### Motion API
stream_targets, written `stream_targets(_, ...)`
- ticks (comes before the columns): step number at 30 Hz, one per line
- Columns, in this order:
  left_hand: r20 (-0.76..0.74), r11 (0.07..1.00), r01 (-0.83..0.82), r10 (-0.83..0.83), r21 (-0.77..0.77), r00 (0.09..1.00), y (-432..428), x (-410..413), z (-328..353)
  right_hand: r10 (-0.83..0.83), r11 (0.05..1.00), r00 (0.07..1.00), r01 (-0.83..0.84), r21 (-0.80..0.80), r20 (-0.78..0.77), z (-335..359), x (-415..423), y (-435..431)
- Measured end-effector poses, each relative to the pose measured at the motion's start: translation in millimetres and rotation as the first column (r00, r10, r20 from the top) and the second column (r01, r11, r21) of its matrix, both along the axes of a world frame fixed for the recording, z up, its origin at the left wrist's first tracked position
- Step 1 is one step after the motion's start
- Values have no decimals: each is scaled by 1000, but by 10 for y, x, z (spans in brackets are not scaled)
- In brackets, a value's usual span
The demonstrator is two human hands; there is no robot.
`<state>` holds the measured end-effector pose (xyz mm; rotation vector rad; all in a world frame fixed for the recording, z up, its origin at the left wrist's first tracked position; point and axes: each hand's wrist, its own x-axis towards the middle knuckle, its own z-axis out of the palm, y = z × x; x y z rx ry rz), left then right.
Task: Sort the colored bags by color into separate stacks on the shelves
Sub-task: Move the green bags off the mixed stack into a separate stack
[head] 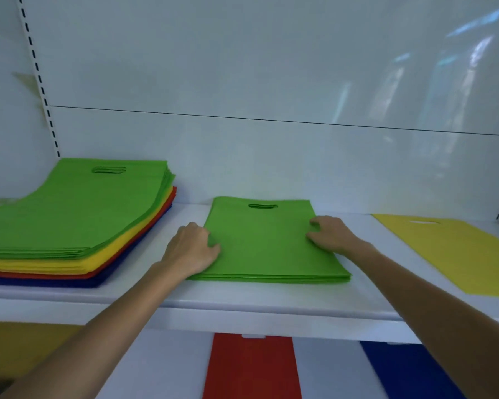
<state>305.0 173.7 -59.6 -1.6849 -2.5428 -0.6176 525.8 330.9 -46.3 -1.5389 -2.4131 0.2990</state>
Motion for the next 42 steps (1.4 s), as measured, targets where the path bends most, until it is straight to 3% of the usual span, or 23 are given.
stream_targets(12,55,1000,-20,21,-9,998,49,-64,6,-33,999,999,33,3,34,-164,-64,57)
stream_targets(18,265,998,-39,26,42,964,75,-193,108,4,998,1000,-3,-59,11,-125,-88,96)
stream_targets(23,182,989,5,-31,146,983,45,-410,503,-2,994,991,17,111,-131,143,-319,-69)
stream_targets(31,155,961,-72,30,269,987,-600,-1376,840,80,988,953,-36,152,-292,496,-1289,-505)
stream_targets(42,152,936,-321,299,145,942,-1537,-2957,493,120,989,913,-75,128,-391,349,-2670,-1187)
